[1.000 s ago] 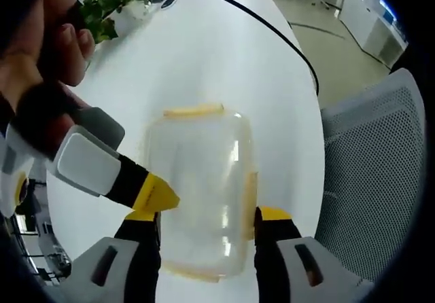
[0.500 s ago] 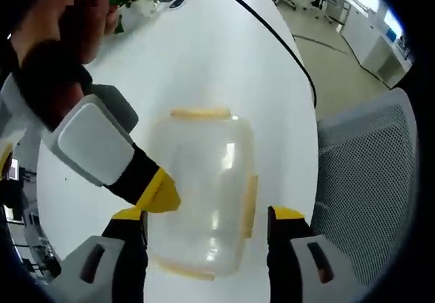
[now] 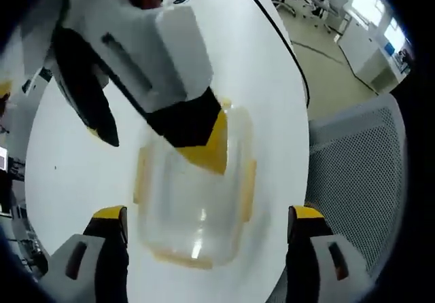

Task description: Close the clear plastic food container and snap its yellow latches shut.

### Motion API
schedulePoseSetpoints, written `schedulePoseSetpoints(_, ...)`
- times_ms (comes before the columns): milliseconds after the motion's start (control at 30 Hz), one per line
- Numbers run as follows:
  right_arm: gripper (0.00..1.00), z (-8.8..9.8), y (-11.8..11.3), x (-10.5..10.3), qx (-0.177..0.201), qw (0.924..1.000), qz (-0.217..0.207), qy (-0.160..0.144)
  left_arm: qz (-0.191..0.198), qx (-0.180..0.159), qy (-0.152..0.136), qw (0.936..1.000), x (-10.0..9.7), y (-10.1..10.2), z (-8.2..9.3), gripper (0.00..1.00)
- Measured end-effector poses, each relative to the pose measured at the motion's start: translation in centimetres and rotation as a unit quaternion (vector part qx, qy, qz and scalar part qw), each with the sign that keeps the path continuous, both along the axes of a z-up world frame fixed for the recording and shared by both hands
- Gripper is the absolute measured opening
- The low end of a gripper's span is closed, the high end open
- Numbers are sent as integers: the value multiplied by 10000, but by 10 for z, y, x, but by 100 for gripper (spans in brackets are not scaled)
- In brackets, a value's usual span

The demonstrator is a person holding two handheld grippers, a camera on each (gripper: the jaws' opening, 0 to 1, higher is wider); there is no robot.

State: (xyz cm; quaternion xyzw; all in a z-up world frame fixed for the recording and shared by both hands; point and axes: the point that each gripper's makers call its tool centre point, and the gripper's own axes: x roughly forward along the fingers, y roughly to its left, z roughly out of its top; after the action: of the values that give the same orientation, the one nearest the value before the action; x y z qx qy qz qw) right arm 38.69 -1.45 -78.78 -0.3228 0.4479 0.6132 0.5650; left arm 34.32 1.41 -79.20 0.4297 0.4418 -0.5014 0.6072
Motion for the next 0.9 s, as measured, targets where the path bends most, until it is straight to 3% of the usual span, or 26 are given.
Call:
schedulePoseSetpoints(267,91,-1,-10,-3,-2,9997,147,-176,-75,115,78,9999,6,10,-3,99)
schedulePoseSetpoints(567,94,2,-14,-4,23,9992,196,-339,-106,131,65,9998,17,17,-3,99)
schedulePoseSetpoints(900,96,-7,-18,-13,-42,9987,281,-433,-193,117,120,9997,24,19,-6,99)
